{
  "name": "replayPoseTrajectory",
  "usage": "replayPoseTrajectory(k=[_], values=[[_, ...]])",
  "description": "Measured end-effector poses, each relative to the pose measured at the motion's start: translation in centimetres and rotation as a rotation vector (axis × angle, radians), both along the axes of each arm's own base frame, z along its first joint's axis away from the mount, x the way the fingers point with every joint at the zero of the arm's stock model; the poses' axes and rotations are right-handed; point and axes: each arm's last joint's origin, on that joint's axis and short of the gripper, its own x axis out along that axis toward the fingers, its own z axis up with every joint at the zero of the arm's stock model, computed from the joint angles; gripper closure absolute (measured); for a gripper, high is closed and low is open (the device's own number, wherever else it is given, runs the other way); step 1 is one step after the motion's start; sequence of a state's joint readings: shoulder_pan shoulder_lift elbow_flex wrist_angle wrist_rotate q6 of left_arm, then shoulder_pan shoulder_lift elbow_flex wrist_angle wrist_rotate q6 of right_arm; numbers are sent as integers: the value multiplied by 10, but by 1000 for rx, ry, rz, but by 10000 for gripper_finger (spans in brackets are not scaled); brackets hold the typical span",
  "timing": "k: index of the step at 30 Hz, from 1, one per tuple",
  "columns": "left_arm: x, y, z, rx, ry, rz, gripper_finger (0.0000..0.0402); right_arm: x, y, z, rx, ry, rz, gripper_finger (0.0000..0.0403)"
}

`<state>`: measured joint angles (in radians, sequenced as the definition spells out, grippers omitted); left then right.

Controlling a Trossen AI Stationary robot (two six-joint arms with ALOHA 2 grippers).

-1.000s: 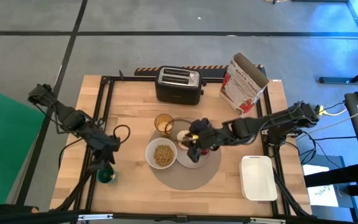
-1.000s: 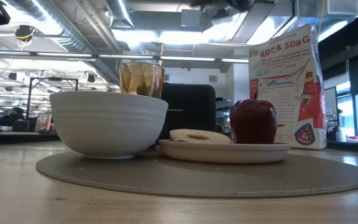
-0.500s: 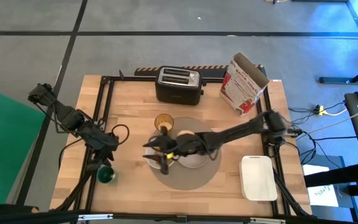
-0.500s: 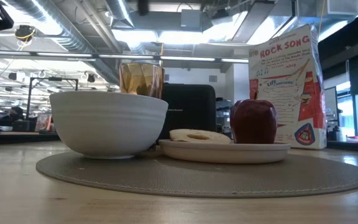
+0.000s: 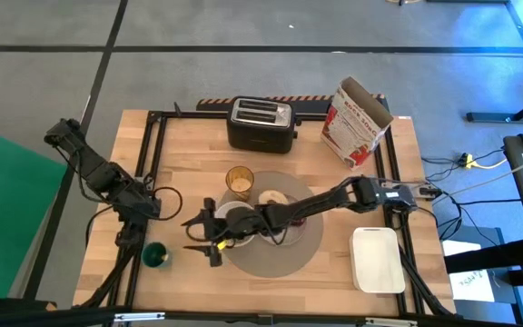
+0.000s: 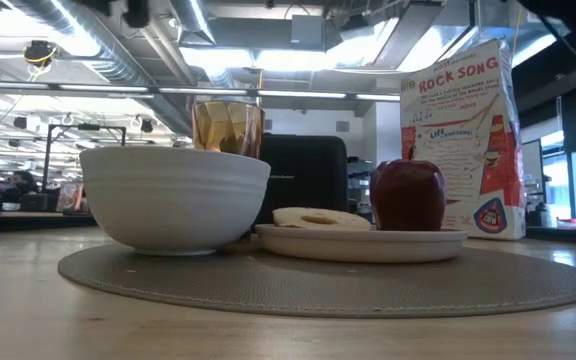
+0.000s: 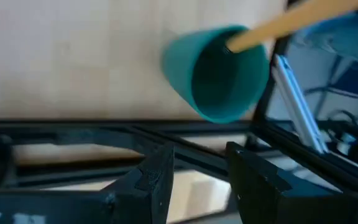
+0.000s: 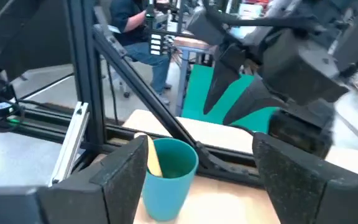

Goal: Arrange a breakfast setting
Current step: Put the yellow spoon on the tablemat to the right of the gray plate

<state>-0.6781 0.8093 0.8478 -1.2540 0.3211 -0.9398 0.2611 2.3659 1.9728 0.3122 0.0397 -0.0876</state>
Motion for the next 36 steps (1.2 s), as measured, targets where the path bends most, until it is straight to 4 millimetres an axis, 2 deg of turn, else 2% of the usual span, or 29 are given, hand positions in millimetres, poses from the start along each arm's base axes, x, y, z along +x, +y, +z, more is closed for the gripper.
replayPoseTrajectory(k=[4,8,11,18,22,28,36], values=[[1,-4,3,-102,41,-12,262,12,5,-6,-39,-45,33,126],[3,-7,4,-151,108,96,262,24,8,-18,-38,-50,54,133],[9,-11,5,-162,71,167,262,29,10,-30,-38,-46,64,139],[24,-29,5,-148,-85,184,262,30,19,-38,-61,-56,95,150],[32,-39,-1,-130,-81,151,262,32,20,-43,-78,-113,102,154],[40,-53,-9,-110,-75,132,262,34,20,-58,-85,-65,102,155],[46,-55,-13,-46,-124,203,262,36,21,-70,-80,-48,104,155]])
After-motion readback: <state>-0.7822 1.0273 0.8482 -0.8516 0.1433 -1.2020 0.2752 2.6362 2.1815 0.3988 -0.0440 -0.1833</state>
